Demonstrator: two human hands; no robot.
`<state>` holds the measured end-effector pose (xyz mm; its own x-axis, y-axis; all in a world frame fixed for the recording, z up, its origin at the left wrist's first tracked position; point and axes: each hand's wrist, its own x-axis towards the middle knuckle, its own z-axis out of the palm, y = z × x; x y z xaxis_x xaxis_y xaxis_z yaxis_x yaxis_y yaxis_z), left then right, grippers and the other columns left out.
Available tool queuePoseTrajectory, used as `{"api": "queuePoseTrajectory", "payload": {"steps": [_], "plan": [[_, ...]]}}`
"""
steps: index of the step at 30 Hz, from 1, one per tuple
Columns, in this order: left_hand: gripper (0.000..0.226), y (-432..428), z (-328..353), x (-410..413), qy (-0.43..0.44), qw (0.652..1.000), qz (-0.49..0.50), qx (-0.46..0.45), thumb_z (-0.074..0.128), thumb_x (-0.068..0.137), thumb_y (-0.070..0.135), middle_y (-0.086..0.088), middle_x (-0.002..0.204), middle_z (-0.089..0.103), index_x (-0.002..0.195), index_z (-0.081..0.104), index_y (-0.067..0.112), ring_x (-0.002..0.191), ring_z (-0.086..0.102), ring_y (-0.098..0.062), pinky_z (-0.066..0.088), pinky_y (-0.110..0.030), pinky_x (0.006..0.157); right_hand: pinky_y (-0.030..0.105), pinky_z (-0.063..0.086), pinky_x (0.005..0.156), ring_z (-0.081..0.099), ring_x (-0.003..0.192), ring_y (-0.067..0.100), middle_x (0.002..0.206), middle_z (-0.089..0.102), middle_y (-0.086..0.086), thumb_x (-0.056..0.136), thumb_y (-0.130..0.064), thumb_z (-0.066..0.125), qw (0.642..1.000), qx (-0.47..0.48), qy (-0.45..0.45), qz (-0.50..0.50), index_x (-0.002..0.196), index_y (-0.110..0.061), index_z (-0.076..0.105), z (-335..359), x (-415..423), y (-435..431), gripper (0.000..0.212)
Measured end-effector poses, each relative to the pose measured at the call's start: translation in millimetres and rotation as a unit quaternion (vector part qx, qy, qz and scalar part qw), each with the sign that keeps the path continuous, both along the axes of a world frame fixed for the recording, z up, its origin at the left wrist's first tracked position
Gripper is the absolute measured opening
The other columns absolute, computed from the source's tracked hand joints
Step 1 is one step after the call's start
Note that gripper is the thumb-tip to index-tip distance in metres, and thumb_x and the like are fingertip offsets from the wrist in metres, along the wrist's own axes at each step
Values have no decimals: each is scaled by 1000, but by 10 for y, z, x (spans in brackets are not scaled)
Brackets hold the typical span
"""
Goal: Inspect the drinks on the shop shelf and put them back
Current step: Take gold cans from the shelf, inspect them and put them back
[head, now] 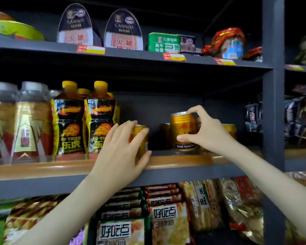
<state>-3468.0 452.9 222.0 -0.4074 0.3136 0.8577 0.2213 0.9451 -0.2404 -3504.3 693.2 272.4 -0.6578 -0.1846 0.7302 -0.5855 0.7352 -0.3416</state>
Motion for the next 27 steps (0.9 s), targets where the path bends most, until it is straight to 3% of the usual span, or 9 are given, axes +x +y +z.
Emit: {"api": "queuePoseTrajectory", "payload": {"steps": [2, 4, 8, 12, 15, 18, 22, 25, 27], "plan": [[57, -8, -1, -38, -4, 1000, 2, 1, 41, 89, 49, -18, 135, 53, 130, 59, 14, 127, 48, -34, 29, -46, 110, 28, 48, 87, 55, 87, 10, 93, 53, -15, 72, -49, 77, 999, 33, -5, -25, 116, -41, 32, 8, -42, -21, 64], [58, -11, -5, -47, -3, 1000, 10, 0, 40, 89, 51, -18, 136, 53, 131, 58, 15, 128, 46, -34, 25, -44, 111, 38, 30, 102, 43, 87, 9, 88, 48, -17, 74, -49, 76, 996, 65, -9, -52, 115, -38, 33, 16, -55, -35, 60], [56, -18, -16, -69, -3, 1000, 10, -10, 40, 90, 49, -18, 136, 52, 130, 59, 14, 127, 47, -35, 30, -45, 110, 35, 17, 103, 36, 90, 6, 85, 42, -23, 74, -51, 76, 991, 109, 4, -82, 111, -36, 35, -36, -91, -51, 57], [56, -21, -16, -84, -6, 1000, 1, -8, 40, 90, 50, -18, 137, 51, 130, 58, 14, 128, 47, -36, 38, -45, 105, 37, 7, 112, 36, 123, 15, 122, 46, -10, 71, -57, 74, 979, 155, 48, -125, 117, -33, 40, -15, -198, -69, 61], [55, -9, -37, -99, 13, 1000, 6, -6, 41, 90, 49, -18, 137, 51, 129, 59, 14, 129, 46, -36, 37, -46, 106, 40, 9, 113, 27, 134, 18, 141, 35, -7, 75, -55, 71, 973, 202, 34, -107, 129, -30, 40, 49, -228, -45, 68], [56, -14, -43, -86, 43, 999, 15, -6, 41, 91, 50, -19, 138, 51, 129, 60, 13, 131, 43, -36, 31, -48, 111, 42, 15, 113, 32, 135, 18, 143, 40, -7, 82, -52, 66, 970, 237, -16, -53, 143, -35, 30, 87, -238, -7, 73], [58, -137, -40, -12, 87, 995, 52, 17, 40, 92, 49, -21, 144, 45, 133, 58, 12, 138, 36, -38, 19, -53, 116, 43, 10, 115, 30, 137, 18, 147, 38, -7, 83, -51, 65, 956, 279, -31, -86, 147, -37, 25, 164, -258, 27, 77], [59, -301, -11, 42, 105, 990, 82, 41, 38, 93, 47, -23, 147, 39, 139, 53, 13, 140, 30, -39, 18, -55, 116, 43, 5, 118, 15, 145, 18, 158, 20, -7, 87, -48, 62, 960, 269, -9, -80, 151, -38, 16, 153, -172, -119, 79], [58, -384, 5, 52, 109, 988, 97, 50, 36, 94, 45, -23, 149, 37, 140, 51, 13, 141, 29, -40, 18, -55, 115, 41, 13, 117, 18, 144, 17, 158, 20, -8, 91, -49, 56, 975, 219, 35, -6, 151, -40, 15, 118, -28, -355, 73]]}}
